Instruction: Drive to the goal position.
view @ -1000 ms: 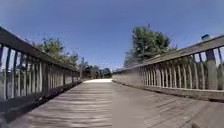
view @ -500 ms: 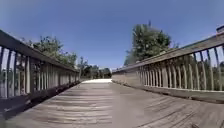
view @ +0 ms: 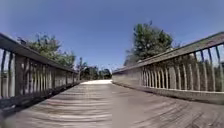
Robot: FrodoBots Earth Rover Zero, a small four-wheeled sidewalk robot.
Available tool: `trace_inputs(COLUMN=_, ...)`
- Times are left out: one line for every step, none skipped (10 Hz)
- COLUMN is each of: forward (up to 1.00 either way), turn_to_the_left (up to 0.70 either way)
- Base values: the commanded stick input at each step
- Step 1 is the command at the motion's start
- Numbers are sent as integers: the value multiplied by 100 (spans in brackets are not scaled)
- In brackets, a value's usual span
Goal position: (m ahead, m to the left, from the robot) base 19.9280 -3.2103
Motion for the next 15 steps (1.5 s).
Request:
trace_inputs(forward=70, turn_to_the_left=0)
trace_inputs(forward=70, turn_to_the_left=13)
trace_inputs(forward=70, turn_to_the_left=14)
trace_inputs(forward=70, turn_to_the_left=14)
trace_inputs(forward=70, turn_to_the_left=14)
trace_inputs(forward=70, turn_to_the_left=11)
trace_inputs(forward=70, turn_to_the_left=1)
trace_inputs(forward=70, turn_to_the_left=0)
trace_inputs(forward=70, turn_to_the_left=0)
trace_inputs(forward=70, turn_to_the_left=0)
trace_inputs(forward=70, turn_to_the_left=0)
trace_inputs(forward=70, turn_to_the_left=0)
trace_inputs(forward=70, turn_to_the_left=0)
trace_inputs(forward=70, turn_to_the_left=0)
trace_inputs(forward=70, turn_to_the_left=0)
